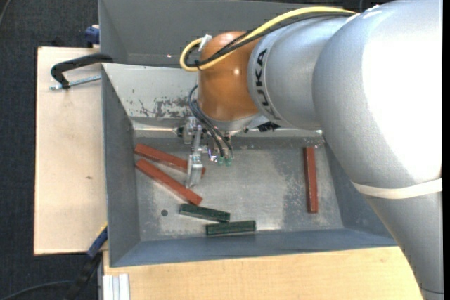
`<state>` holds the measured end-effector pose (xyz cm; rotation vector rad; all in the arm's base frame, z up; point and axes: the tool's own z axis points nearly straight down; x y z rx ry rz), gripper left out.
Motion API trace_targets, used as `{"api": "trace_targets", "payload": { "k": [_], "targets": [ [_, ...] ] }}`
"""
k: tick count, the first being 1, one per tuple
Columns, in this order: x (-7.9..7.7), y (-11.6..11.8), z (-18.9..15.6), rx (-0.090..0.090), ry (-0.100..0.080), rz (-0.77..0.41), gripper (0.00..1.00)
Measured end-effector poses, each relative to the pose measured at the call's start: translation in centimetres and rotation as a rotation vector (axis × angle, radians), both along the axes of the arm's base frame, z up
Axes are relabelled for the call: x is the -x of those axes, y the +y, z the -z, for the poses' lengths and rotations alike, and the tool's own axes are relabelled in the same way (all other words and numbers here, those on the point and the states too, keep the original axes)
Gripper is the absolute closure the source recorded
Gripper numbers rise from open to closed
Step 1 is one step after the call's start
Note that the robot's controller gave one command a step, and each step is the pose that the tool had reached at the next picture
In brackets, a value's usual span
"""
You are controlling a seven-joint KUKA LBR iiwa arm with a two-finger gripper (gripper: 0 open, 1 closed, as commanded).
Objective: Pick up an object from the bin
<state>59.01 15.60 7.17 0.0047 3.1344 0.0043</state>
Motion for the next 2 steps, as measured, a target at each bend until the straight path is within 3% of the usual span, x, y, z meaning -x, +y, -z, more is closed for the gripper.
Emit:
{"api": "trace_targets", "payload": {
  "k": [1,2],
  "targets": [
    [0.0,-0.2,0.0,0.001,0.001,0.003,1.0],
    [0.4,-1.7,-20.9,-0.002,-0.009,0.008,1.0]
  ]
}}
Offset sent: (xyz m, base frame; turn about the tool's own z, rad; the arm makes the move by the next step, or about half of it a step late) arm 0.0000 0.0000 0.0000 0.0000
